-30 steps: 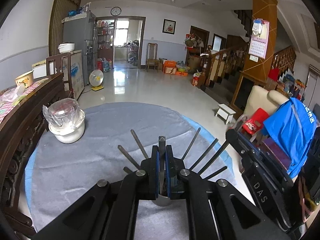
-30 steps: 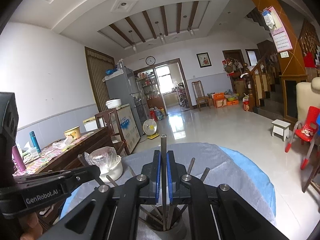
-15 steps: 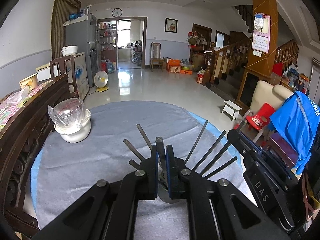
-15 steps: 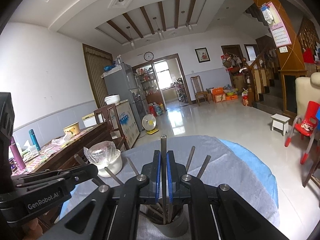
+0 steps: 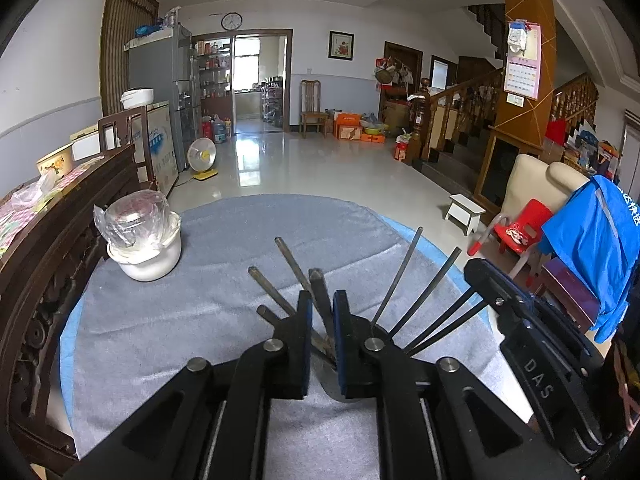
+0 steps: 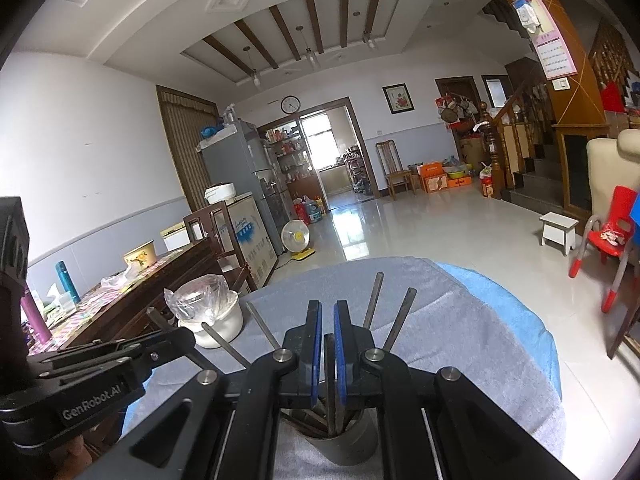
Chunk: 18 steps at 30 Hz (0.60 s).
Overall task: Organize utensils
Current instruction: 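Open both tools to release the rods into the grey cup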
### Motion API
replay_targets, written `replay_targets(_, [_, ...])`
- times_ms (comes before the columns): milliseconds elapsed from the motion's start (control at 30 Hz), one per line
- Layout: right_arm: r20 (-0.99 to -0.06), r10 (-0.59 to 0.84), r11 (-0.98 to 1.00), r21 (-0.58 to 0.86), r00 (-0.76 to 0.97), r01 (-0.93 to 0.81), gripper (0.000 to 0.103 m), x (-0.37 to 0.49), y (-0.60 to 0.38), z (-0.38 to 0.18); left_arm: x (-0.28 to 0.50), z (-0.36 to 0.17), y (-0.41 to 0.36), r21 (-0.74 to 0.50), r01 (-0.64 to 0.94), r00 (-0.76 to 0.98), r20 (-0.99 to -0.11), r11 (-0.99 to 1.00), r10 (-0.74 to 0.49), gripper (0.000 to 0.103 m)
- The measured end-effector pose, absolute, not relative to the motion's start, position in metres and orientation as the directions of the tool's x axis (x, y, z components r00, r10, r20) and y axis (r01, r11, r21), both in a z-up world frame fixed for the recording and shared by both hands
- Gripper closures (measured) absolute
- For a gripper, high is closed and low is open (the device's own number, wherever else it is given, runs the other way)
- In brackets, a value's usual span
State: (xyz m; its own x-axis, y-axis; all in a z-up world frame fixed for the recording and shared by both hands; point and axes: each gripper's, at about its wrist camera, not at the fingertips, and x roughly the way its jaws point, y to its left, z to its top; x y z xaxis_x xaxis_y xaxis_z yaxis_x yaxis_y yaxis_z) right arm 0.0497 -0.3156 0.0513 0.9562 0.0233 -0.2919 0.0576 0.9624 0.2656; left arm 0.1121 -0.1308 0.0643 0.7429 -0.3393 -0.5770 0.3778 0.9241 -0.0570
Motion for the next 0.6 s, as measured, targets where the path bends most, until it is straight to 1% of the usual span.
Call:
replay_targets(33, [-0.293, 0.024, 0.961, 0.270, 0.956, 0.059, 0.095, 0.049, -0.316, 0.051, 0.112, 0.063, -0.130, -0.057, 0.374, 0.742, -0.580, 0.925, -0.336, 0.084])
replay_targets(100, [-0.296, 0.028, 0.958, 0.281, 0.955, 0.059, 0.095, 0.047, -0.318, 0.051, 0.111, 0.062, -0.127, -0.051, 0.364, 0.747, -0.580, 0.930, -0.324, 0.061])
replay_targets(133, [-0.299, 0.030, 0.956, 0.286, 0.954, 0.059, 0.095, 0.046, -0.318, 0.051, 0.110, 0.061, -0.126, -0.041, 0.356, 0.755, -0.576, 0.934, -0.313, 0.056])
replay_targets(167, [-0.301, 0.034, 0.954, 0.293, 0.953, 0.059, 0.095, 0.044, -0.319, 0.050, 0.108, 0.061, -0.125, -0.027, 0.348, 0.764, -0.571, 0.937, -0.300, 0.048])
replay_targets(200, [-0.303, 0.040, 0.951, 0.304, 0.952, 0.057, 0.095, 0.043, -0.320, 0.049, 0.104, 0.061, -0.124, -0.002, 0.341, 0.777, -0.562, 0.940, -0.283, 0.043])
replay_targets(233, [-0.306, 0.045, 0.947, 0.315, 0.951, 0.056, 0.094, 0.042, -0.319, 0.048, 0.102, 0.062, -0.124, 0.015, 0.337, 0.784, -0.557, 0.941, -0.272, 0.040])
replay_targets(267, [-0.311, 0.049, 0.943, 0.327, 0.949, 0.058, 0.094, 0.041, -0.320, 0.047, 0.100, 0.062, -0.124, 0.030, 0.333, 0.790, -0.555, 0.942, -0.261, 0.033])
replay_targets(300, [-0.313, 0.054, 0.939, 0.340, 0.948, 0.058, 0.093, 0.039, -0.321, 0.046, 0.098, 0.061, -0.123, 0.045, 0.327, 0.795, -0.554, 0.944, -0.249, 0.028])
replay_targets(367, [-0.317, 0.063, 0.932, 0.358, 0.946, 0.058, 0.092, 0.035, -0.322, 0.045, 0.094, 0.060, -0.119, 0.060, 0.315, 0.802, -0.551, 0.947, -0.232, 0.026])
replay_targets(467, [-0.324, 0.067, 0.931, 0.360, 0.944, 0.057, 0.086, 0.029, -0.320, 0.044, 0.087, 0.057, -0.113, 0.089, 0.304, 0.806, -0.554, 0.949, -0.207, 0.020])
replay_targets(500, [-0.323, 0.071, 0.931, 0.360, 0.944, 0.053, 0.080, 0.026, -0.319, 0.044, 0.084, 0.055, -0.110, 0.099, 0.300, 0.807, -0.556, 0.949, -0.197, 0.018])
replay_targets(533, [-0.320, 0.076, 0.931, 0.362, 0.944, 0.047, 0.068, 0.024, -0.317, 0.044, 0.081, 0.053, -0.108, 0.112, 0.299, 0.808, -0.558, 0.948, -0.188, 0.017])
replay_targets(567, [-0.315, 0.078, 0.930, 0.364, 0.946, 0.045, 0.059, 0.022, -0.316, 0.045, 0.079, 0.052, -0.107, 0.121, 0.299, 0.807, -0.561, 0.947, -0.183, 0.017])
replay_targets(600, [-0.305, 0.076, 0.928, 0.371, 0.949, 0.045, 0.032, 0.019, -0.316, 0.046, 0.075, 0.049, -0.105, 0.131, 0.299, 0.806, -0.565, 0.945, -0.177, 0.016])
